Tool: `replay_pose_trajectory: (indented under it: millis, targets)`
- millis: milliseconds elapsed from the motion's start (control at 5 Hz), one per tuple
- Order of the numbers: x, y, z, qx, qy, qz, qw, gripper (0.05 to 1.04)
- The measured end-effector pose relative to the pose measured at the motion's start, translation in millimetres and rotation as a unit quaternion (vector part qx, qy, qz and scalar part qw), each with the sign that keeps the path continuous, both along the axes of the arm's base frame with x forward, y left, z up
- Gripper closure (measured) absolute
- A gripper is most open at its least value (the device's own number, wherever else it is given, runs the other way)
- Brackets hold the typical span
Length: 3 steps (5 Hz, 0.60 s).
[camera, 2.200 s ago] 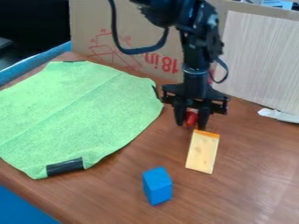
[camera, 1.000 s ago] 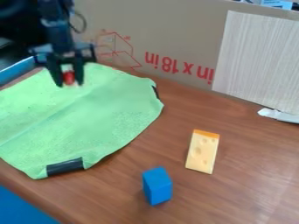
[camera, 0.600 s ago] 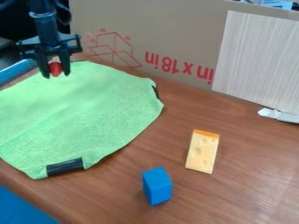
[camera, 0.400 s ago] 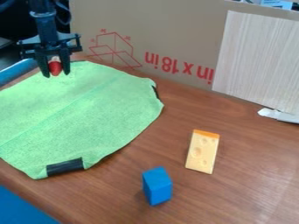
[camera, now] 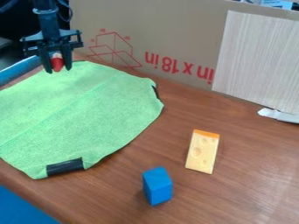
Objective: Move red figure from top center of table to bottom left of cloth
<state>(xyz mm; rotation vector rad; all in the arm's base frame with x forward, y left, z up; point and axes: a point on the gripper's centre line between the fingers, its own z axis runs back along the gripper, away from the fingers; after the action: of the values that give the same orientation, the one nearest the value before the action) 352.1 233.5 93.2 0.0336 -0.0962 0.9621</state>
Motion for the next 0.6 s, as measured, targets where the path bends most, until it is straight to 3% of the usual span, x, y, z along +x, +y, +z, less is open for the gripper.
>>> replay_pose_trajectory:
  millis: [200, 400, 600]
  targets:
    - [6, 4, -4.3, -0.002, 0.002, 0.011, 0.9999, 0.614]
    - [-14, -10, -22.8, -0.018, 0.026, -0.017, 0.9994, 0.614]
    - [-33, -41, 0.4, -0.02, -0.003, -0.078, 0.9968, 0.614]
